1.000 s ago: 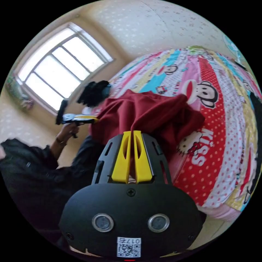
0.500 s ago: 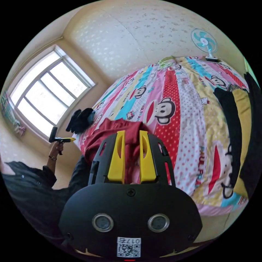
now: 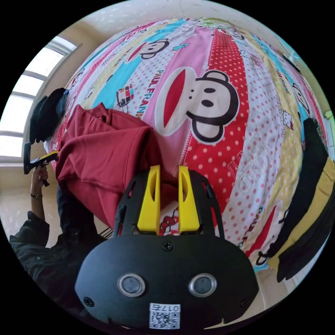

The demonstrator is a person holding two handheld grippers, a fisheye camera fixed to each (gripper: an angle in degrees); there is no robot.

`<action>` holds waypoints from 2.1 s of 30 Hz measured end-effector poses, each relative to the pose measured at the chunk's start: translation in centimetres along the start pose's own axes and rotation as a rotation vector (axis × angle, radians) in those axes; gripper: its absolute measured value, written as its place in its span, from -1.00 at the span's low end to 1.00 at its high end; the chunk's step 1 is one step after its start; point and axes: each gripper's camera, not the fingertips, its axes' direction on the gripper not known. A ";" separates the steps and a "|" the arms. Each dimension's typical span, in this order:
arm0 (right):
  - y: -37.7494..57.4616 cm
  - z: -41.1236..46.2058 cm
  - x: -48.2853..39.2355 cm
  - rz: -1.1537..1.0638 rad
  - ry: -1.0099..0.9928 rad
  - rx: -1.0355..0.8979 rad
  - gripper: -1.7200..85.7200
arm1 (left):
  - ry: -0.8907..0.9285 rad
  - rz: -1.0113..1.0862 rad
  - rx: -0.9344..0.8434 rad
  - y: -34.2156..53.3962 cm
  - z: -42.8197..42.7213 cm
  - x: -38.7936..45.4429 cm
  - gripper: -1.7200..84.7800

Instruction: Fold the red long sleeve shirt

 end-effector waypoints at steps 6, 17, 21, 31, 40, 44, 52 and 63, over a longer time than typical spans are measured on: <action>3.4 0.5 1.8 0.102 -0.238 0.095 -0.73 | 0.234 -0.039 0.077 6.3 -0.1 -2.3 -0.86; 4.2 7.4 0.1 0.091 -0.278 0.136 -0.85 | 0.308 -0.038 0.178 15.2 -1.8 -3.2 -0.88; 6.9 5.2 -13.6 -0.200 0.406 0.249 -0.89 | 0.291 0.011 0.223 17.7 -2.6 -2.2 -0.90; 18.5 0.7 -24.1 -0.149 0.557 0.659 -0.91 | 0.607 0.063 0.536 27.8 -12.7 -2.4 -0.94; 26.6 -3.8 -28.8 -0.120 0.744 0.943 -0.91 | 0.647 0.186 0.833 35.1 -21.4 -3.8 -0.94; 27.9 -3.4 -30.6 -0.139 0.738 0.958 -0.91 | 0.669 0.157 0.826 35.7 -20.2 -4.5 -0.94; 34.8 -3.8 -34.1 -0.078 0.752 1.163 -0.91 | 0.698 0.362 0.952 42.8 -21.4 -1.9 -0.95; 38.8 -8.4 -31.4 0.039 0.395 1.466 -0.91 | 0.482 0.487 1.010 42.4 -22.7 3.3 -0.96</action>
